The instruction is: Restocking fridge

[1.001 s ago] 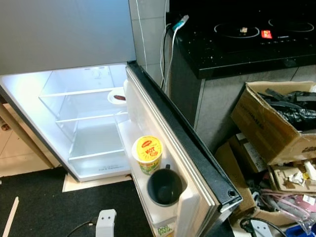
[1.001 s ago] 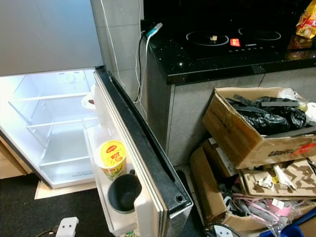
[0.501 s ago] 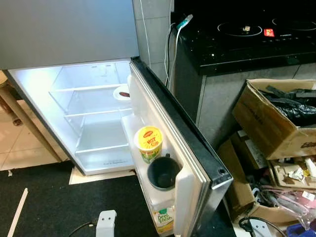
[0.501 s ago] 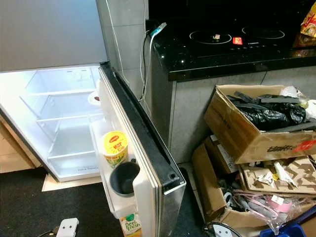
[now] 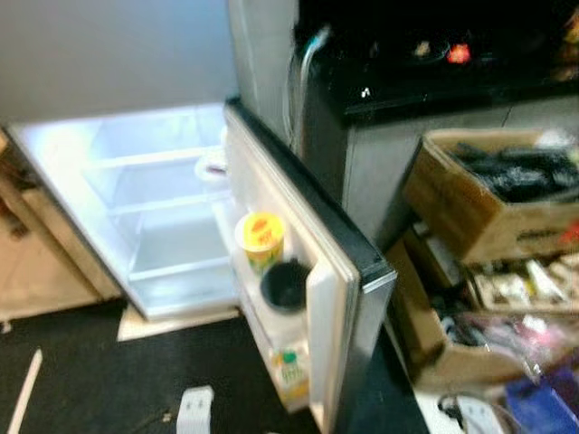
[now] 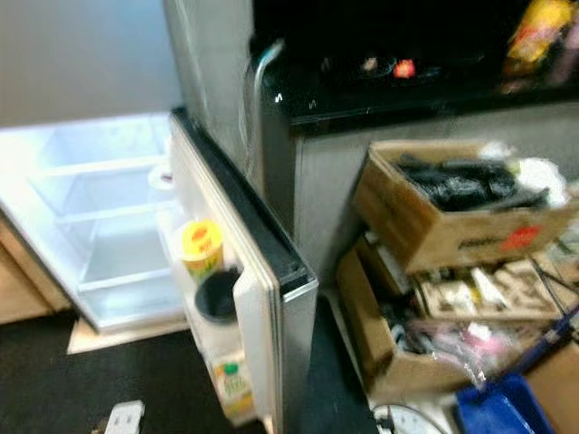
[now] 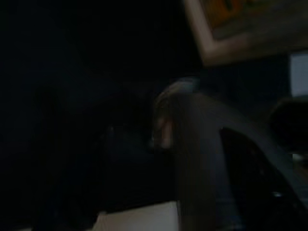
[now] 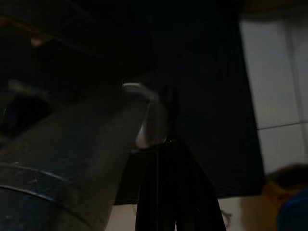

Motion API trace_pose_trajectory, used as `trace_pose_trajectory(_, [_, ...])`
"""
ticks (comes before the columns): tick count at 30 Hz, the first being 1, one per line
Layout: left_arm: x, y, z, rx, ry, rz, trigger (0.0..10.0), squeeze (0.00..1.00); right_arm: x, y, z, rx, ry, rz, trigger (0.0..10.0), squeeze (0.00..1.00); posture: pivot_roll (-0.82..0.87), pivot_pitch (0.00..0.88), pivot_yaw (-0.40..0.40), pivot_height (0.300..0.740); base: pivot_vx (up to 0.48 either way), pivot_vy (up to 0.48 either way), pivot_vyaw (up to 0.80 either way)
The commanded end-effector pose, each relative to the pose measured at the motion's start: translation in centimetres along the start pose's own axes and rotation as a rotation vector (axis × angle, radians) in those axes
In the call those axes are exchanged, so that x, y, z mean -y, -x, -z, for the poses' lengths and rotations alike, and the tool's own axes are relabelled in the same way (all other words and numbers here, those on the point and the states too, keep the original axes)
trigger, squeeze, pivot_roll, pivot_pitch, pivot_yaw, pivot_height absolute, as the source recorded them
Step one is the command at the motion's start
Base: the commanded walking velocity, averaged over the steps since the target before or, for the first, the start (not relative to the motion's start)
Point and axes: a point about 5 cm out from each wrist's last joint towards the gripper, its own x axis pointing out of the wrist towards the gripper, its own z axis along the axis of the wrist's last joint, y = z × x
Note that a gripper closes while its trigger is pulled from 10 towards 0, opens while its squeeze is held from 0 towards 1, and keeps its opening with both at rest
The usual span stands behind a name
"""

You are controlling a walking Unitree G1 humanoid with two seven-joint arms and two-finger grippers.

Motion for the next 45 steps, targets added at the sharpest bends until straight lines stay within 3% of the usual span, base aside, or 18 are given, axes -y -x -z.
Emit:
trace_pose_trajectory(1, [-0.10,0.03,0.08,-0.010,-0.005,-0.003,10.0,0.00,-0.33,0.04,1.18,-0.033,-0.023,-0.003,10.0,0.00,-0.08,0.049,-0.006,0.740,-0.356,0.000,0.00])
trace_pose_trajectory(6, [-0.29,0.08,0.13,-0.012,-0.007,-0.008,10.0,0.00,-0.32,0.07,1.09,-0.033,-0.004,-0.019,10.0,0.00,-0.08,0.047,-0.007,0.740,-0.329,0.000,0.48])
trace_pose_trajectory(30, [-0.60,0.20,0.01,0.005,-0.027,-0.014,10.0,0.00,-0.23,0.12,1.36,-0.051,0.017,-0.002,10.0,0.00,-0.08,0.045,-0.007,0.740,0.000,0.000,0.80])
trace_pose_trajectory(35, [-0.48,0.16,-0.10,0.009,-0.033,-0.001,10.0,0.00,0.42,0.29,1.59,-0.075,0.038,0.072,10.0,0.00,-0.09,0.047,-0.007,0.740,0.000,-0.061,0.00])
trace_pose_trajectory(45, [-0.51,0.18,0.17,-0.007,-0.034,-0.010,10.0,0.00,0.22,0.25,1.97,-0.099,0.061,0.073,10.0,0.00,-0.08,0.047,-0.009,0.740,0.000,-0.405,0.00])
